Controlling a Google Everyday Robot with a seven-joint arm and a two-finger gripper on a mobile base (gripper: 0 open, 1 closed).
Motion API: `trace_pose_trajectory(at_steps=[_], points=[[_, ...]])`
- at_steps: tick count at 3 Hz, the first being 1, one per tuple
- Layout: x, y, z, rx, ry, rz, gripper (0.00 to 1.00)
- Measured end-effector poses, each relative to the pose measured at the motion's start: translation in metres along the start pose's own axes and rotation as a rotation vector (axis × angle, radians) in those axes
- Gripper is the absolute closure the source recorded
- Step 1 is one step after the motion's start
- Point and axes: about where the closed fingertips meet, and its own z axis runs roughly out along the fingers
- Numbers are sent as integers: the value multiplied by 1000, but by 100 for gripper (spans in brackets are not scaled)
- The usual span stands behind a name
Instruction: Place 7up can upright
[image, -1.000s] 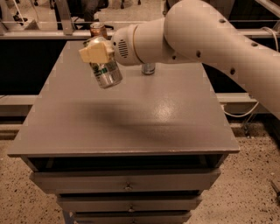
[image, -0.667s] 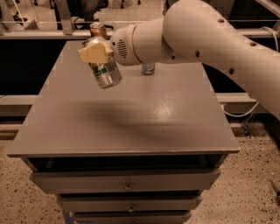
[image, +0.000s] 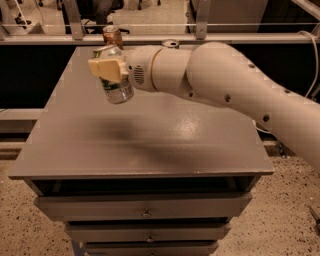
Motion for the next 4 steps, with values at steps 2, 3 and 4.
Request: trace_pose_trajectory(at_steps=[2, 3, 4], points=[[10, 26, 22, -89, -141, -154, 100], [29, 33, 28, -138, -149, -168, 100], [52, 36, 32, -171, -143, -141, 100]])
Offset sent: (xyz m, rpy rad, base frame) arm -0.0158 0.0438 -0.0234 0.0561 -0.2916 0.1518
